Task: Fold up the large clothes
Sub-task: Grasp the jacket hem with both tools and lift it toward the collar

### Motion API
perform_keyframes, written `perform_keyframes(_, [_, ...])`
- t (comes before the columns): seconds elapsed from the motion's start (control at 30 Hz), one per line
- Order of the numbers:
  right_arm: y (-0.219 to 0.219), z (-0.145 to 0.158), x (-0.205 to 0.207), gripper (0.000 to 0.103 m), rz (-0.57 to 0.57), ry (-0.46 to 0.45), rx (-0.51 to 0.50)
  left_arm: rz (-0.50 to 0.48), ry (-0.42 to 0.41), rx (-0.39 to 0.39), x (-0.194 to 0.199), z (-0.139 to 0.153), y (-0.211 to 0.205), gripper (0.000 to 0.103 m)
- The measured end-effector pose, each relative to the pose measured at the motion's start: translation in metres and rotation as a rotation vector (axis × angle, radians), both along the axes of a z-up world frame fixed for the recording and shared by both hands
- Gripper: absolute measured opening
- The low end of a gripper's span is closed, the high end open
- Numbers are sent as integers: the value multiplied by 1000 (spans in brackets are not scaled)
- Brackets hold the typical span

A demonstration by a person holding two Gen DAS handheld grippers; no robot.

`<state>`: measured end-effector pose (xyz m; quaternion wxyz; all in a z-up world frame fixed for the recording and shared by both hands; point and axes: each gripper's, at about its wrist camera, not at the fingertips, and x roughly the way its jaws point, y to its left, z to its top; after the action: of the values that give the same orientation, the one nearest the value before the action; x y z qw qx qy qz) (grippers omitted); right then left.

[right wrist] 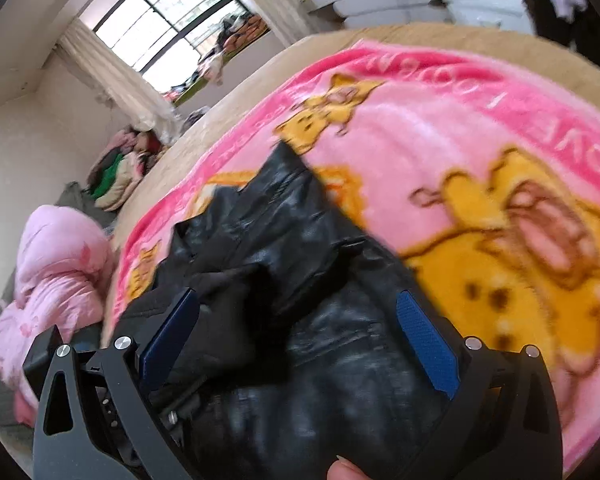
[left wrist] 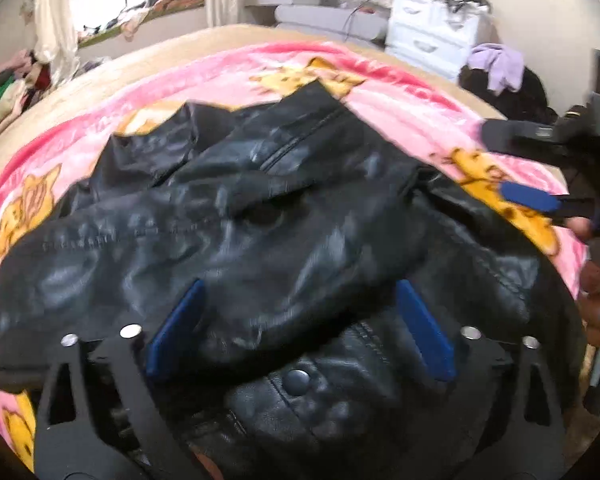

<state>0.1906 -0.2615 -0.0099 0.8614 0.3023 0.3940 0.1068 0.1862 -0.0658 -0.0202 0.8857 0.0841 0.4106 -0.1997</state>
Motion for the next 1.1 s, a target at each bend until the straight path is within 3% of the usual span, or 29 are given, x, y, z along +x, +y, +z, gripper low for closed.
perform_keyframes(0.13, [25, 1, 28, 98, 121, 22, 49, -3, -49, 41, -5, 15, 5, 92])
perform_keyframes(0.23, [44, -2, 49, 97, 185, 45, 38, 57, -83, -6, -1, 35, 34, 94])
perform_keyframes(0.3, [53, -11, 61, 89, 199, 90, 5, 131, -97, -59, 5, 47, 62, 94])
perform_keyframes(0.37, [62, -22, 71, 69, 226, 124, -13, 242, -112, -126, 12, 57, 103, 94])
perform_keyframes(0.43, [72, -31, 78, 57, 246, 151, -37, 365, -123, -181, 17, 63, 145, 94])
perform_keyframes(0.47, [76, -33, 80, 40, 257, 144, -49, 418, -124, -201, 18, 64, 162, 93])
perform_keyframes(0.57, [89, -24, 76, 17, 291, 58, -116, 580, -128, -261, 19, 62, 214, 93])
perform_keyframes(0.7, [114, 23, 57, 15, 323, -178, -334, 711, -115, -366, 19, 58, 258, 93])
perform_keyframes(0.77, [117, 40, 54, 14, 335, -244, -377, 734, -110, -422, 20, 55, 269, 93])
perform_keyframes(0.87, [117, 57, 55, 14, 347, -299, -475, 732, -110, -429, 25, 51, 267, 91])
perform_keyframes(0.93, [115, 58, 59, 14, 345, -299, -505, 716, -110, -434, 29, 48, 260, 77])
perform_keyframes(1.0, [108, 57, 62, 14, 341, -290, -516, 701, -106, -447, 35, 43, 255, 49])
perform_keyframes(1.03, [107, 56, 66, 14, 340, -286, -517, 693, -94, -444, 39, 38, 250, 45])
perform_keyframes(1.1, [104, 53, 67, 14, 338, -283, -523, 677, -66, -433, 45, 29, 242, 23])
